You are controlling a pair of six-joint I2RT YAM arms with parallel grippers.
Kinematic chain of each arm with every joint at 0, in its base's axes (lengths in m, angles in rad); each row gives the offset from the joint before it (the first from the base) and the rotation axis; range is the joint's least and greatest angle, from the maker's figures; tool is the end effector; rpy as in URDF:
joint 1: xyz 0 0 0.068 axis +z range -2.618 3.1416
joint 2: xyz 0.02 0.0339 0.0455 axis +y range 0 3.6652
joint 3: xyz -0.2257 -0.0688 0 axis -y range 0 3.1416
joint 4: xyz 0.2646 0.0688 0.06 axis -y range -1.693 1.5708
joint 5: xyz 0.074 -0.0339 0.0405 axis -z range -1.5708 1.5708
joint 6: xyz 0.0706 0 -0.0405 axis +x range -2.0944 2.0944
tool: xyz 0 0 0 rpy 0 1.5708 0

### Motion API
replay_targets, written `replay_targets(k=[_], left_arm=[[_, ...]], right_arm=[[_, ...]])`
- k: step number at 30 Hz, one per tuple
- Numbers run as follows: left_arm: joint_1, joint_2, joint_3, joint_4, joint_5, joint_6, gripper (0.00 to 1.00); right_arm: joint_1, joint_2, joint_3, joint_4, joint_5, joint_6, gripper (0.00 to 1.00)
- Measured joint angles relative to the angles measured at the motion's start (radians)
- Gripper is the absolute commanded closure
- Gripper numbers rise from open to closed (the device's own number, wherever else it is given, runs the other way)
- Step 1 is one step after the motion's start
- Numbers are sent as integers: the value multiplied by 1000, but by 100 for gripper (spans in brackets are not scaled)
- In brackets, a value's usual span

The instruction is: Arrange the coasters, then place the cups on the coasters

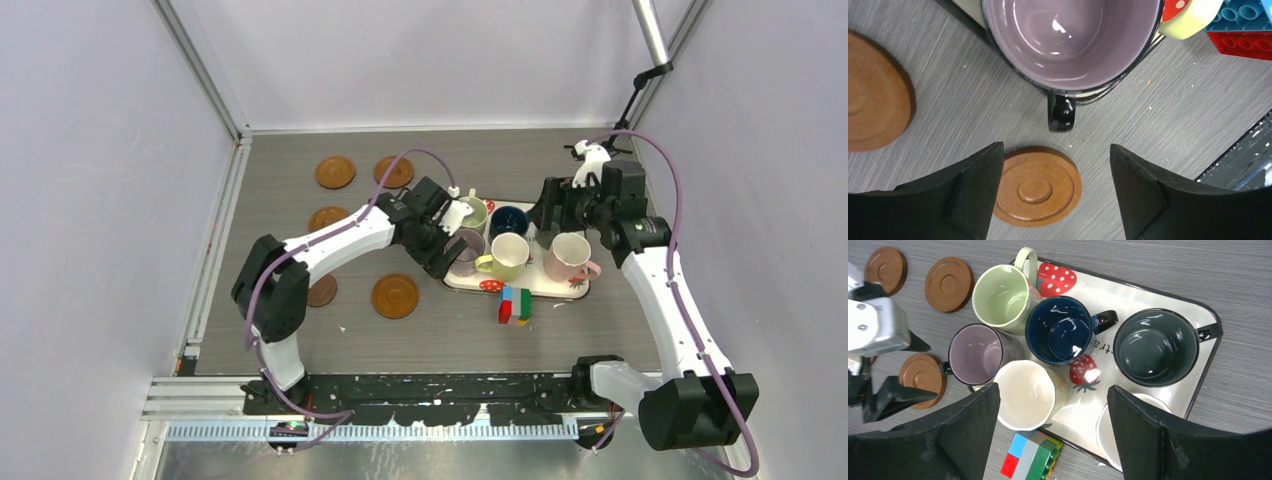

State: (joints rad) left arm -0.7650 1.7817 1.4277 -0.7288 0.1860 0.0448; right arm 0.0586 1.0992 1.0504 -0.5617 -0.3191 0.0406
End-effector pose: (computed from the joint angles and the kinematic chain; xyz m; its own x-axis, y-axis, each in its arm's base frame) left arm 0.2820 -0.2888 0.1721 -0.6033 0.6401 -0.4757 0.7709 0.6208 -0.1422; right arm 0.2984 0.0397 0.2807 -0.5845 0.0043 -0.8114 -0.2887 0.9334 0.2130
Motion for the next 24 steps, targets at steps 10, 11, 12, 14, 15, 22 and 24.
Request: replay_targets(k=[10,11,12,14,15,22,24], left_arm=[[-19,77,-11,123,-3,-9,42],[-19,88,-11,129,-3,-7,43],[-19,102,-11,135,-3,-5,44],[-19,122,-11,141,-3,-1,46],[-19,130,-11,144,-3,1,48],[-19,141,-14,159,-3,19,63],[-19,141,-21,166,-3,22,69]], right_arm=[[-3,-1,-10,9,-9,12,17],[-3,-1,-11,9,-9,12,17],[-3,-1,-11,9,-9,12,17],[-3,-1,-11,9,-9,12,17],[-3,-1,-11,9,-9,12,17],[-4,-1,-11,15,-17,12,17],[-4,-1,-11,15,-19,11,17]])
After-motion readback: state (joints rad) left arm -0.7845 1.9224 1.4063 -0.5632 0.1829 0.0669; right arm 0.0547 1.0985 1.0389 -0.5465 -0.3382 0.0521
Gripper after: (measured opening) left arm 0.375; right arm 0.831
